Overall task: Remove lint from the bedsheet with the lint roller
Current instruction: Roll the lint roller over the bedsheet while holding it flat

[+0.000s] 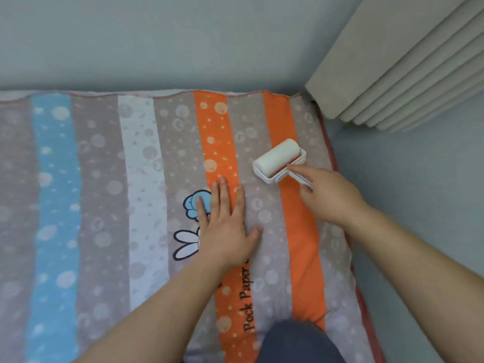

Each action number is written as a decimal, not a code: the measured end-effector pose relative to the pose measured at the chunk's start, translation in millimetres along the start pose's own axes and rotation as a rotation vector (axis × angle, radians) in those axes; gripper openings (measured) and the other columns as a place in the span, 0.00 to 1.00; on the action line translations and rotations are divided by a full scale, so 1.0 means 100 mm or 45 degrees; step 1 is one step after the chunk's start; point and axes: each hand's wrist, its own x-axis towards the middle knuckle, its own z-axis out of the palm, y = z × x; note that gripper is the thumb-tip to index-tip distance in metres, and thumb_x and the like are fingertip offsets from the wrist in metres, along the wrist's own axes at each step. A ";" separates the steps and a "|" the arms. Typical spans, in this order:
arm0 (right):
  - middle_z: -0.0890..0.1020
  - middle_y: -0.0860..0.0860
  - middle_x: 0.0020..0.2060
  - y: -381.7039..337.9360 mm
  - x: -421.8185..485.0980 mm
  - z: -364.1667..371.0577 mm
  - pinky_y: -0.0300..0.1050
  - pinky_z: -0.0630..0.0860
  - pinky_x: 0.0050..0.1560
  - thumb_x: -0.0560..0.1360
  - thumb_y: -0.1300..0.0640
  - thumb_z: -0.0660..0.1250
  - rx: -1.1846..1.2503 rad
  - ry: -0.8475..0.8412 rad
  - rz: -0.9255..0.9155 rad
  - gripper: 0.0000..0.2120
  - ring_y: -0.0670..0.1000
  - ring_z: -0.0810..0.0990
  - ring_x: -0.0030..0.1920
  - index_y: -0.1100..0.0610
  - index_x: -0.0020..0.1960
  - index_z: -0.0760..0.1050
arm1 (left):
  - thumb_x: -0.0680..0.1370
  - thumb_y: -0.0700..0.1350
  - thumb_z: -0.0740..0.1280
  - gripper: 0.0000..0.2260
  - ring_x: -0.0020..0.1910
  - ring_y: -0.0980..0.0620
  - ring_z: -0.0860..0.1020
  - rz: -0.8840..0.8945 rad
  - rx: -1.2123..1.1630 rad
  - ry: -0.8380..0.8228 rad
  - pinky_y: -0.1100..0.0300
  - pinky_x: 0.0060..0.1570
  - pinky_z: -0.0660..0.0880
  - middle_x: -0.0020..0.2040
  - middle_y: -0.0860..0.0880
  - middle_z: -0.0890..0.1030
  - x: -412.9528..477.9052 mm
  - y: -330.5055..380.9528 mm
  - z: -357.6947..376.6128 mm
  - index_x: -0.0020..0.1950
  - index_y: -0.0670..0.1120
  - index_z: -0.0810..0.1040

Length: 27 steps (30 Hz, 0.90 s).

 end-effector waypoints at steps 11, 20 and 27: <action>0.77 0.45 0.63 0.85 -1.17 -0.10 0.41 0.71 0.51 0.77 0.57 0.61 -0.263 -0.363 0.277 0.26 0.50 0.77 0.60 0.33 0.69 0.66 | 0.76 0.74 0.50 0.45 0.73 0.50 0.20 -0.020 -0.089 -0.027 0.41 0.69 0.22 0.77 0.47 0.22 0.11 -0.03 0.09 0.80 0.52 0.29; 0.80 0.35 0.53 1.21 -1.60 -0.30 0.39 0.76 0.45 0.73 0.55 0.65 0.006 -0.314 0.413 0.28 0.38 0.79 0.44 0.19 0.55 0.65 | 0.79 0.72 0.47 0.40 0.80 0.48 0.31 -0.069 0.006 0.224 0.36 0.76 0.34 0.82 0.44 0.36 0.08 0.05 0.28 0.83 0.50 0.40; 0.80 0.38 0.52 1.21 -1.30 -0.65 0.39 0.72 0.37 0.72 0.54 0.64 -0.092 -0.310 0.256 0.26 0.40 0.77 0.37 0.23 0.59 0.68 | 0.79 0.71 0.47 0.40 0.80 0.49 0.33 -0.082 0.094 0.333 0.37 0.77 0.36 0.83 0.46 0.37 0.10 0.04 0.43 0.84 0.50 0.43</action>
